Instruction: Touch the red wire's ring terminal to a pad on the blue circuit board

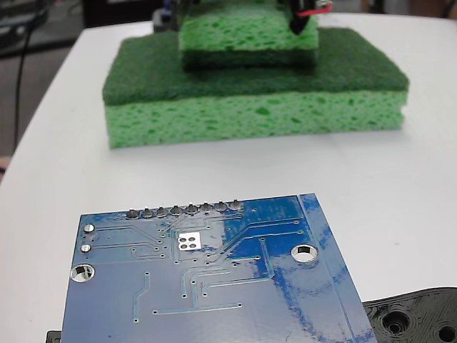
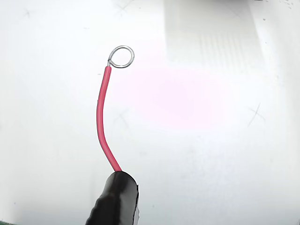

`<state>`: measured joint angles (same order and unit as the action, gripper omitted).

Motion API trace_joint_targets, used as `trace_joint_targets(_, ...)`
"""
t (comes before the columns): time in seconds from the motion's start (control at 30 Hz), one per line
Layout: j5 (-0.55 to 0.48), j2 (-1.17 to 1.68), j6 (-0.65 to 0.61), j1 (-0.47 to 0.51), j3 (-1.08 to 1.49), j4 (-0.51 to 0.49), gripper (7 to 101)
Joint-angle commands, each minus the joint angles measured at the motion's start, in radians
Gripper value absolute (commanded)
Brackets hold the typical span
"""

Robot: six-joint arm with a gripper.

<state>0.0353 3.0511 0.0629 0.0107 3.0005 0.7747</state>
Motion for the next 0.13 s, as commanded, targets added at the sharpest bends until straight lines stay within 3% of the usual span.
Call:
trace_joint_targets(0.03, 0.0, 0.003, 0.0, 0.0, -0.005, -0.003, 100.3)
trace_joint_targets(0.13, 0.0, 0.003, 0.0, 0.0, -0.005, -0.003, 100.3)
